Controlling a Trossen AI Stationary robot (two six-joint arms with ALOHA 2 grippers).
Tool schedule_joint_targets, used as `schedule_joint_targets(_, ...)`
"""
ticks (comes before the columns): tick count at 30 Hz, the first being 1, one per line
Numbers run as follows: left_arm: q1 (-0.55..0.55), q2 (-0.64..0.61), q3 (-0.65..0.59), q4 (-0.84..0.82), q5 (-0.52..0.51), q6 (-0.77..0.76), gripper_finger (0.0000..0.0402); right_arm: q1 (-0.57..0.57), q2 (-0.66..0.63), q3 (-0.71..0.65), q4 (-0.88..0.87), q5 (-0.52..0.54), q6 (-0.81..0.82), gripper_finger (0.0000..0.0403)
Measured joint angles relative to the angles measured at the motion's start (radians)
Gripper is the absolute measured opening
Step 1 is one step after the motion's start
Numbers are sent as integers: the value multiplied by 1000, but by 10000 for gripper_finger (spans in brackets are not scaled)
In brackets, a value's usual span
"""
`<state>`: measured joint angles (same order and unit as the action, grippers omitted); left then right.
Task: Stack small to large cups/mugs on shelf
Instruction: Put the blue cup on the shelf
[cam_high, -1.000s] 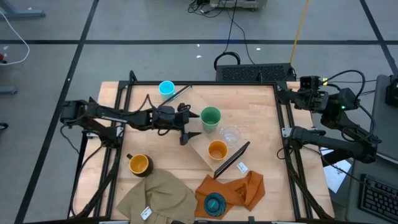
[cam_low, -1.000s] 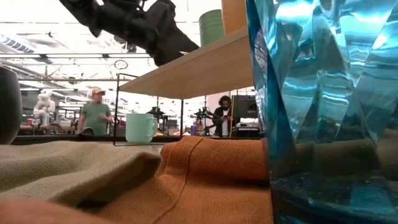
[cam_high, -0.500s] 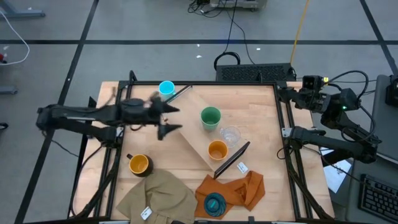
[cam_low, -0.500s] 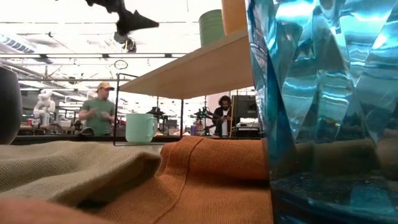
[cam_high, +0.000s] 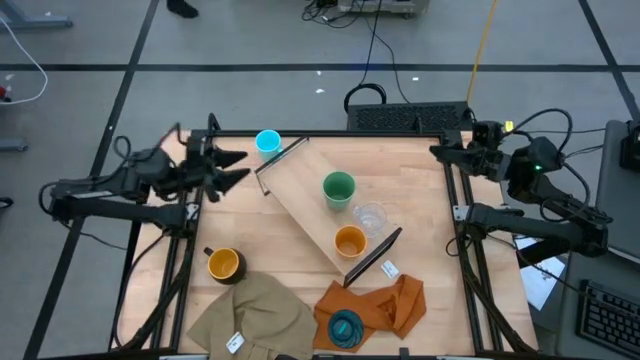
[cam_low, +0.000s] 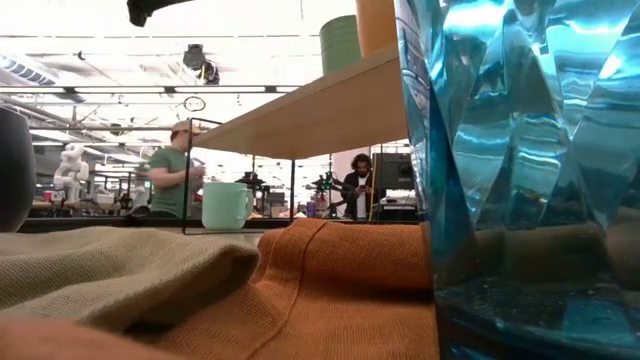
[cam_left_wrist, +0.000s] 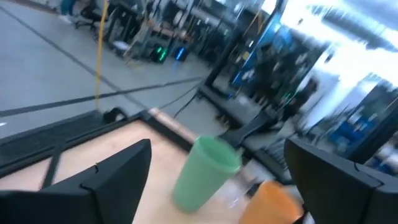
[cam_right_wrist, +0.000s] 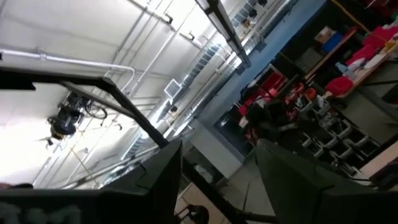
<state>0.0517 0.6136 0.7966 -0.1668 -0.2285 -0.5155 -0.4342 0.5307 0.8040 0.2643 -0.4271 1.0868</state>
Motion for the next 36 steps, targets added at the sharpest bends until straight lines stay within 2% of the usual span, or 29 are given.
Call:
schedule_joint_targets(7, 0, -106, 0, 56, 0, -75, 327, 69, 73, 0, 26, 1, -74, 196)
schedule_joint_targets(15, 0, -226, 0, 9, -113, -78, 288, 131, 141, 0, 134, 8, -156, 196)
schedule_joint_targets(24, 0, -235, 0, -10, -219, -98, 211, 142, 218, 0, 233, 11, -137, 196)
schedule_joint_targets(32, 0, -235, 0, -4, -223, -92, 159, 148, 297, 0, 374, 16, -181, 196)
schedule_joint_targets(36, 0, -235, 0, -4, -219, -81, 146, 148, 329, 5, 469, 58, -212, 196)
